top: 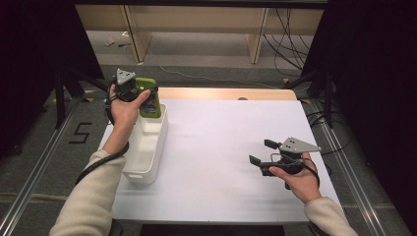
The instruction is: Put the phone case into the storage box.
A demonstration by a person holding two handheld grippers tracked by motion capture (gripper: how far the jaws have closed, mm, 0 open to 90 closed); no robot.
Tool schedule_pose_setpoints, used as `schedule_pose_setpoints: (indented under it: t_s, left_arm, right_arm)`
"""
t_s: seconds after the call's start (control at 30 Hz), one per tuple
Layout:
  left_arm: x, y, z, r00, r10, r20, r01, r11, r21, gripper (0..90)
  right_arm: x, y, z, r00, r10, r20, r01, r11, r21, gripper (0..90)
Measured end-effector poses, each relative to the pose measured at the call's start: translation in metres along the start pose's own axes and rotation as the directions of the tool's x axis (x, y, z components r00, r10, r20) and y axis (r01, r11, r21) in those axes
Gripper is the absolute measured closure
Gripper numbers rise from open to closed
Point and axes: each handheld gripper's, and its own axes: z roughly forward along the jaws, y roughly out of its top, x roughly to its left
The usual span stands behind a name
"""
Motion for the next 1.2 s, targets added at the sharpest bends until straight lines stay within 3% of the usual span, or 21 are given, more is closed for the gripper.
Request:
schedule_pose_setpoints:
  t_s: [1.2]
  left_arm:
    - [0.0006,-0.0046,0.0101,1.0000,0.001,0.001,-0.001,0.9998,0.022,16.1]
  right_arm:
    - [-0.0002,-0.0001,-0.0002,1.0000,0.000,0.000,0.000,1.0000,0.004,15.6]
